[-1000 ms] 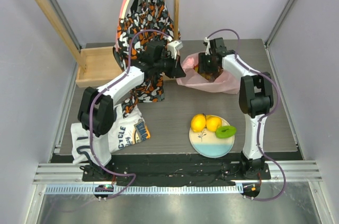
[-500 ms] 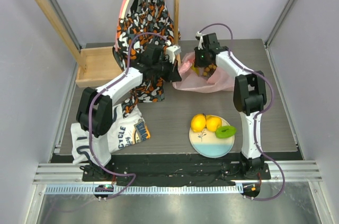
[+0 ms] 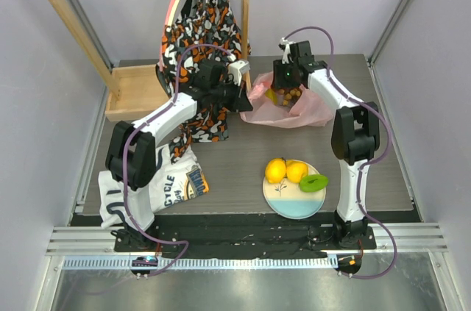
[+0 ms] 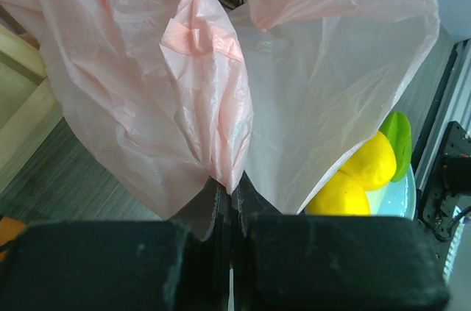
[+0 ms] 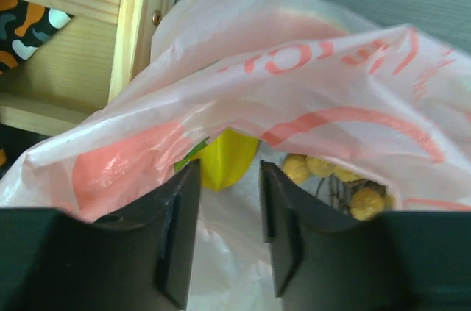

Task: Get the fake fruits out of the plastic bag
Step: Take out the fake fruit from the plastic bag.

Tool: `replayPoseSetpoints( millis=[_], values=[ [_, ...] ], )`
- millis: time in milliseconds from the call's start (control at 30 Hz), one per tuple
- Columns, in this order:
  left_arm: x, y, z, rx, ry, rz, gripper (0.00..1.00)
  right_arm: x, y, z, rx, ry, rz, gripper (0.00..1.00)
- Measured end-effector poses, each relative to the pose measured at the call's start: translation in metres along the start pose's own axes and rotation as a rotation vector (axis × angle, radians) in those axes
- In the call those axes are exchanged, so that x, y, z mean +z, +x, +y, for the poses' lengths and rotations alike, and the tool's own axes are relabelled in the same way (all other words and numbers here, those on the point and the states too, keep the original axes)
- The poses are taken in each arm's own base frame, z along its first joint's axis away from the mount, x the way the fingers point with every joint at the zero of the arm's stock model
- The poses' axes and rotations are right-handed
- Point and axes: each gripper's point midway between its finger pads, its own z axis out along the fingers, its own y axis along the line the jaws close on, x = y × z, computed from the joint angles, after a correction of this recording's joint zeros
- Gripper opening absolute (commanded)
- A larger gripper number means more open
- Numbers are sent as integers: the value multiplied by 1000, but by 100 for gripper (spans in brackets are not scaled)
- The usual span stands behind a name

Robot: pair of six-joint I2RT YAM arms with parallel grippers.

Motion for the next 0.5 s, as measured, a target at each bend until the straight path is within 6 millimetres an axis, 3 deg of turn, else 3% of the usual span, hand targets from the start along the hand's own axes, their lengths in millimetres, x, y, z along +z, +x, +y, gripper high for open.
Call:
replayPoseSetpoints(
  millis=[167, 300, 500],
  values=[
    [-1, -1, -9, -7, 44, -2, 0, 20, 18, 0, 47, 5, 39, 71],
    [-8, -11, -20, 3, 75, -26, 0, 42, 40, 2, 82, -1, 93, 75],
    [-20, -28, -36, 28, 115, -69, 0, 53, 41, 22, 76, -31, 82, 79]
  ],
)
